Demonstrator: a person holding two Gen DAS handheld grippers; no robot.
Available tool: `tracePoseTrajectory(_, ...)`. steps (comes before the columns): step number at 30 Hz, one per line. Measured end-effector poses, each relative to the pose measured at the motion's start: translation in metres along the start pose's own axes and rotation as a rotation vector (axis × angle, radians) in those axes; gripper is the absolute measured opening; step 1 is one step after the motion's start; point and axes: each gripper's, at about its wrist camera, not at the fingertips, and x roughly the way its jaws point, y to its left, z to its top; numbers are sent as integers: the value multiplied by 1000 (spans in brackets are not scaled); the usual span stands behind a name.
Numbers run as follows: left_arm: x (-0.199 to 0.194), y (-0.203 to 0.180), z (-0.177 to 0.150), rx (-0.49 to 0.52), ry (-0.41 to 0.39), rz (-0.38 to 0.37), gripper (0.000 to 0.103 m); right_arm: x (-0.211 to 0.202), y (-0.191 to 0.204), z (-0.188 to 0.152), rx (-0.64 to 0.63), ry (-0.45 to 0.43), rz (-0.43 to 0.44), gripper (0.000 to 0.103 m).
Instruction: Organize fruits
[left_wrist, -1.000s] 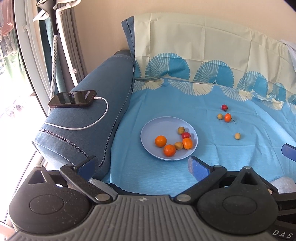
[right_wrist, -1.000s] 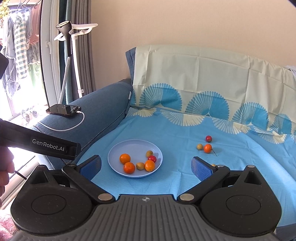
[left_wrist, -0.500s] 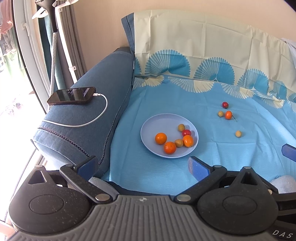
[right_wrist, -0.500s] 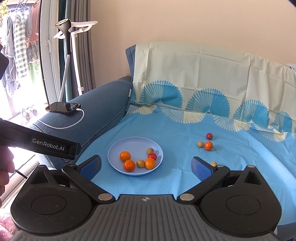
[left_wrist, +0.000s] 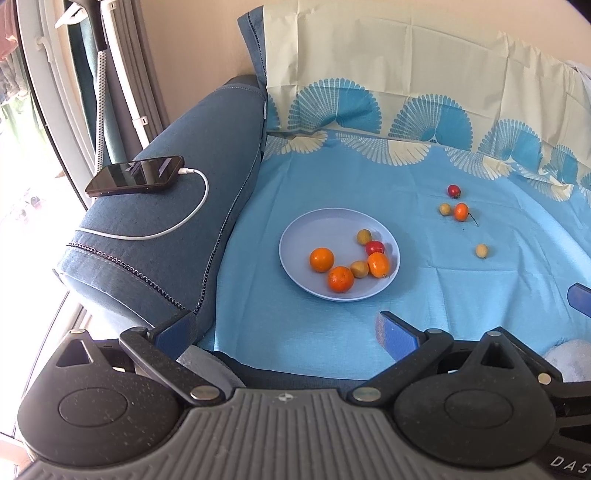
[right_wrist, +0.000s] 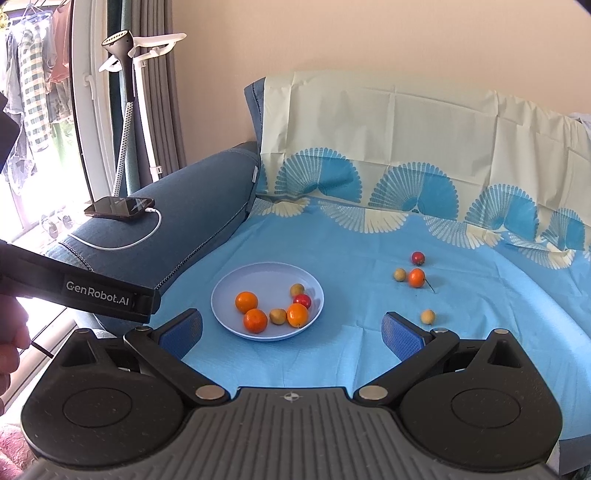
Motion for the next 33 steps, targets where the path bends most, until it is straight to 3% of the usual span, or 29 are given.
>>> tracePoseTrajectory(23,48,-33,18,70,105,-17,103,37,-36,-10,100,69,-53,102)
tracePoseTrajectory(33,93,-86,59,144,129,-75,103,84,-108,-22,193,89,-253,102)
